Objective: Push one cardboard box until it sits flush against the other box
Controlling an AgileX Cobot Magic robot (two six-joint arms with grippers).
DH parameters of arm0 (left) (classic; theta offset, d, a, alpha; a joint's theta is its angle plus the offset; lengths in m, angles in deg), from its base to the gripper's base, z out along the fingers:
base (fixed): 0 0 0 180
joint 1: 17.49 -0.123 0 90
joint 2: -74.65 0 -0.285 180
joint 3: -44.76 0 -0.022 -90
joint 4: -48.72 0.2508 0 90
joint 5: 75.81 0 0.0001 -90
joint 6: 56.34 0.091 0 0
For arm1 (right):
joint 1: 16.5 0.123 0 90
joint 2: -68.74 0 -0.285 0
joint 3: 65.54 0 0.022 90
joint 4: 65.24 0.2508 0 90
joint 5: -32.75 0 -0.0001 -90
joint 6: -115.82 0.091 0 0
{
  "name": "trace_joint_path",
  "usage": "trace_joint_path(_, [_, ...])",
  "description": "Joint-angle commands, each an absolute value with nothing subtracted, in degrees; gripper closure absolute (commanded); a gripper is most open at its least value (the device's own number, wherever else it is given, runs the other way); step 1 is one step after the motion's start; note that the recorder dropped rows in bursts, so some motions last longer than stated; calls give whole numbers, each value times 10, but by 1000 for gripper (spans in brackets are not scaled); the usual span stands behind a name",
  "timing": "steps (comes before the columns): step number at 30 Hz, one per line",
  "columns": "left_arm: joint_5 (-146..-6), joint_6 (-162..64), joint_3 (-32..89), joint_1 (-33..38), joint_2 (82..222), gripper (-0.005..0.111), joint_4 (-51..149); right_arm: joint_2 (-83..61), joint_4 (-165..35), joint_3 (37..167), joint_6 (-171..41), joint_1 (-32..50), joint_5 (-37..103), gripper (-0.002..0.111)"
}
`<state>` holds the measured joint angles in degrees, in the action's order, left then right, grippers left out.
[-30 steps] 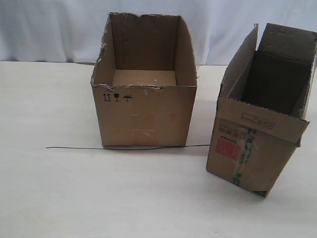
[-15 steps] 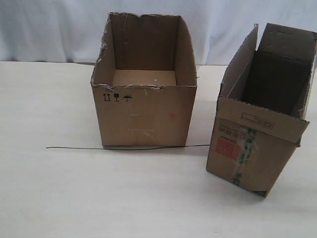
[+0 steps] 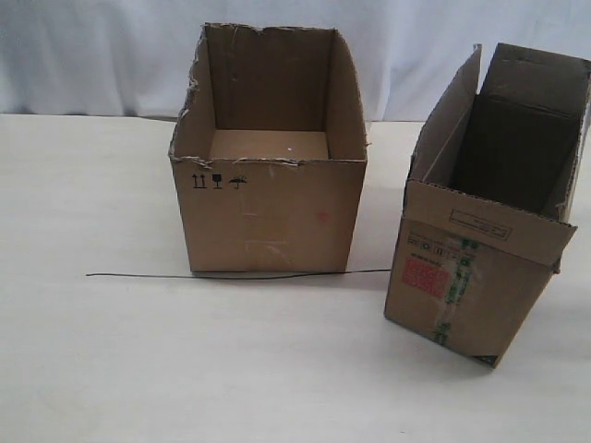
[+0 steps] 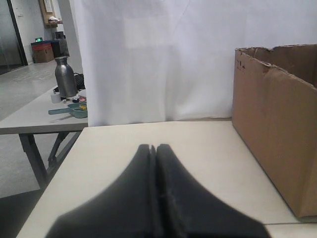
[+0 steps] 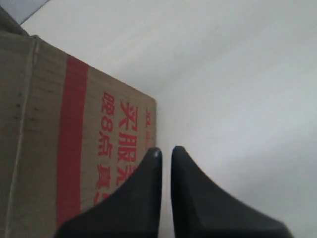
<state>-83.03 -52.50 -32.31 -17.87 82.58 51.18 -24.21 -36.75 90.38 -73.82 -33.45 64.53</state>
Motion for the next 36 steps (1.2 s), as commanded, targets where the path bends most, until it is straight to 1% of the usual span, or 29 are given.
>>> trace_joint_path(1, [-827, -528, -325, -175, 824, 107, 511, -286, -211, 870, -818, -339, 596, 103])
trace_joint_path(9, [-827, -528, -325, -175, 824, 107, 511, -365, 86, 843, -1033, -339, 587, 103])
trace_joint_path(14, [-827, -528, -325, -175, 824, 107, 511, -404, 221, 843, -1127, -339, 601, 103])
trace_joint_path(19, [-827, -528, -325, -175, 824, 107, 511, -463, 332, 849, -1205, -337, 661, 103])
trace_joint_path(21, [-827, -528, -325, -175, 824, 107, 511, -487, 347, 851, -1237, -337, 693, 103])
trace_joint_path(27, [-827, -528, -325, -175, 824, 107, 511, -524, 347, 883, -1240, -337, 694, 103])
trace_joint_path(32, [-827, -528, -325, -175, 824, 107, 511, -554, 347, 929, -1231, -337, 733, 103])
trace_joint_path(36, [-827, -528, -325, -175, 824, 107, 511, -568, 347, 949, -1220, -337, 738, 103])
